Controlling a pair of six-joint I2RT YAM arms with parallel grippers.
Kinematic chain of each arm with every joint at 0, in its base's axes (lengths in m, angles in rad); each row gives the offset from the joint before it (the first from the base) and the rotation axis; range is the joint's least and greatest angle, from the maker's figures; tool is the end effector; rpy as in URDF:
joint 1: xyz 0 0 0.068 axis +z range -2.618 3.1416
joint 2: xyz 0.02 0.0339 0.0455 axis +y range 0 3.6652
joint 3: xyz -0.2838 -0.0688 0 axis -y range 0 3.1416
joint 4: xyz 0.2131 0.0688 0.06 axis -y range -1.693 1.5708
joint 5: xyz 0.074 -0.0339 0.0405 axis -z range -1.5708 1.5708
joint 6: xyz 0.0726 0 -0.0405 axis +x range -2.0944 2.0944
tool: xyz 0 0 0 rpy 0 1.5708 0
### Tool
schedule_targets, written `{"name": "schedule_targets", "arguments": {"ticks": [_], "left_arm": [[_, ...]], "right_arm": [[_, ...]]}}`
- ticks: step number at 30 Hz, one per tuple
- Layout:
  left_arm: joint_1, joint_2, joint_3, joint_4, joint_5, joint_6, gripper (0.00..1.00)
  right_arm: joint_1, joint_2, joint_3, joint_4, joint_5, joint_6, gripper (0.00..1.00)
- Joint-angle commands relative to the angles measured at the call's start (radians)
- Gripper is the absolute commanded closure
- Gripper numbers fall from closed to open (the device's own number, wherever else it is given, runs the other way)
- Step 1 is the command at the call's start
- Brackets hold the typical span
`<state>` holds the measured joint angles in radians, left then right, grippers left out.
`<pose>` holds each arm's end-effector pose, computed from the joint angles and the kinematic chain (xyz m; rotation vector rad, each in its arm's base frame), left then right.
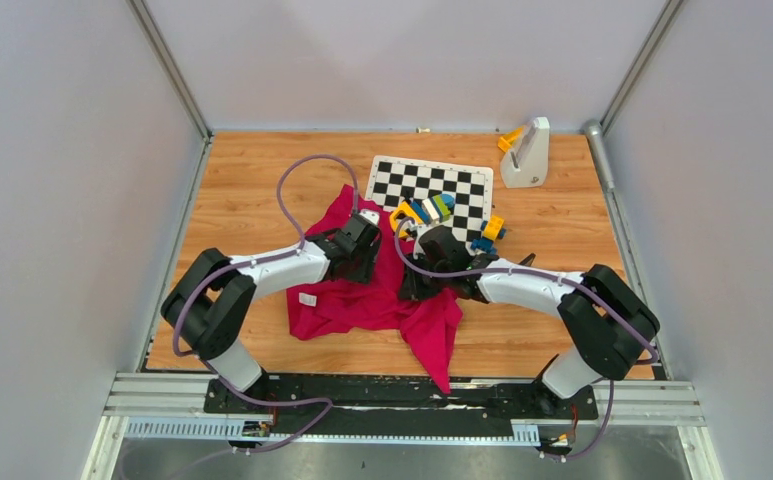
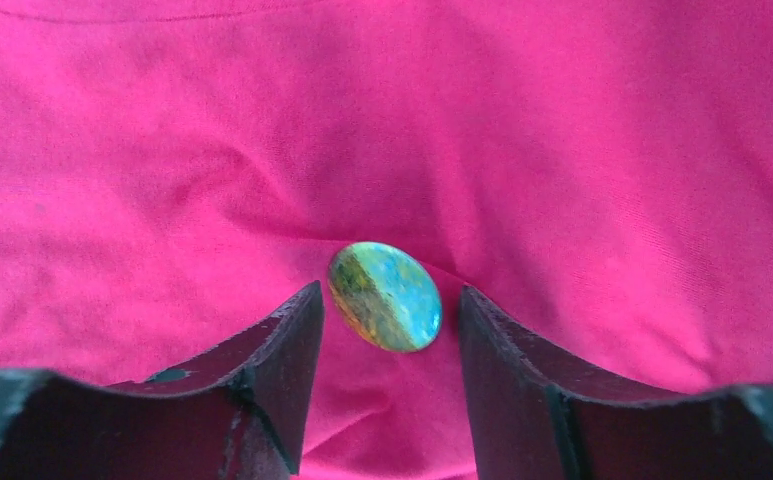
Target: Remove the brooch from the garment
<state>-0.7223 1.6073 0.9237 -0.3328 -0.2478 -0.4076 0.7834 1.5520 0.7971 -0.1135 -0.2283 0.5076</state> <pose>0.2440 -0.1912 0.1863 0.3094 2.5252 -0.1198 0.2041 0.2265 0.1845 -0.4648 2.5559 0.8098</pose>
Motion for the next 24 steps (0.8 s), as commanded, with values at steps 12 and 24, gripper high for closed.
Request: {"name": "schedule_targets", "arguments": {"ticks": [12,24], "left_arm": [[0.004,-0.138,-0.115,0.093,-0.062,-0.052,0.83],[0.103,-0.392,-0.286,0.227,0.18,-0.019,1.0]], "right_arm": [[0.002,-0.003,-0.008,0.082,-0.01,0.011,0.91],[0.024,-0.045,-0.035,0.179,-0.074,-0.031,0.72]]}}
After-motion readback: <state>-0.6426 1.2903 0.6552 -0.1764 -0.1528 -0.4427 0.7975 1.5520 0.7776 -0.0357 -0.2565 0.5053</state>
